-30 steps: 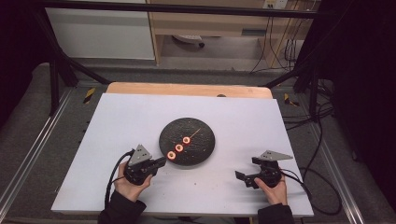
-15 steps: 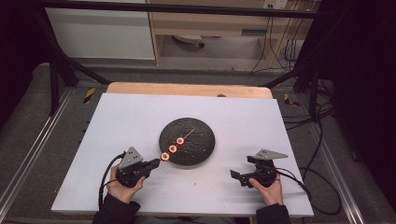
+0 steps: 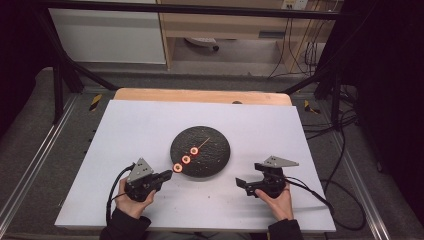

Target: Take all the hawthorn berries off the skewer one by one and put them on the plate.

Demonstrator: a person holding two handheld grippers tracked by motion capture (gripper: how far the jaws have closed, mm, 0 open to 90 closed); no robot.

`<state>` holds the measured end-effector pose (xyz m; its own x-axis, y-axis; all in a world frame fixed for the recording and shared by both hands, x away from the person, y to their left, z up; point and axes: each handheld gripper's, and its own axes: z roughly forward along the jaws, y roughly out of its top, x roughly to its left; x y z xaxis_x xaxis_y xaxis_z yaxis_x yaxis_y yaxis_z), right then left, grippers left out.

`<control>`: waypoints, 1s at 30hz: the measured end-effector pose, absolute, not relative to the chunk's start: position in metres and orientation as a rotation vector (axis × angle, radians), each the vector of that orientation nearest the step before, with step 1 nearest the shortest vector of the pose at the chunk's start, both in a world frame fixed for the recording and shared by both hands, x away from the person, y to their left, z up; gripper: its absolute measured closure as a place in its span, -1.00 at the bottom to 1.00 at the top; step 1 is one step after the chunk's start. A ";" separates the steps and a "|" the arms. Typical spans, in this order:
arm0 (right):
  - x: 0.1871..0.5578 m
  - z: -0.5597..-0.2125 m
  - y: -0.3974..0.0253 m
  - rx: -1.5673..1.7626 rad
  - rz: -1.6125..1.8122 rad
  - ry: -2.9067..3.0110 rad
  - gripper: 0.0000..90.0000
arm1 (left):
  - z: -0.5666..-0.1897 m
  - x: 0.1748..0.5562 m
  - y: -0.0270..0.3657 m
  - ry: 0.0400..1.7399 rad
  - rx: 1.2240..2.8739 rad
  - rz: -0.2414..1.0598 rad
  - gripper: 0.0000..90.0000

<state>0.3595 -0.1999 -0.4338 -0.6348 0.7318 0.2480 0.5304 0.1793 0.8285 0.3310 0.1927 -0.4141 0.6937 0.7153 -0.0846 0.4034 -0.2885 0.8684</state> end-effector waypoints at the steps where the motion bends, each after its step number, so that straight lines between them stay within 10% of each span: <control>1: 0.360 -0.434 -0.200 1.224 1.441 2.245 -0.98 | -0.414 0.331 0.193 0.869 1.917 0.396 0.96; 30: 0.393 -0.429 -0.101 1.380 1.812 2.076 -0.61 | -0.414 0.321 0.182 0.807 1.919 0.418 0.96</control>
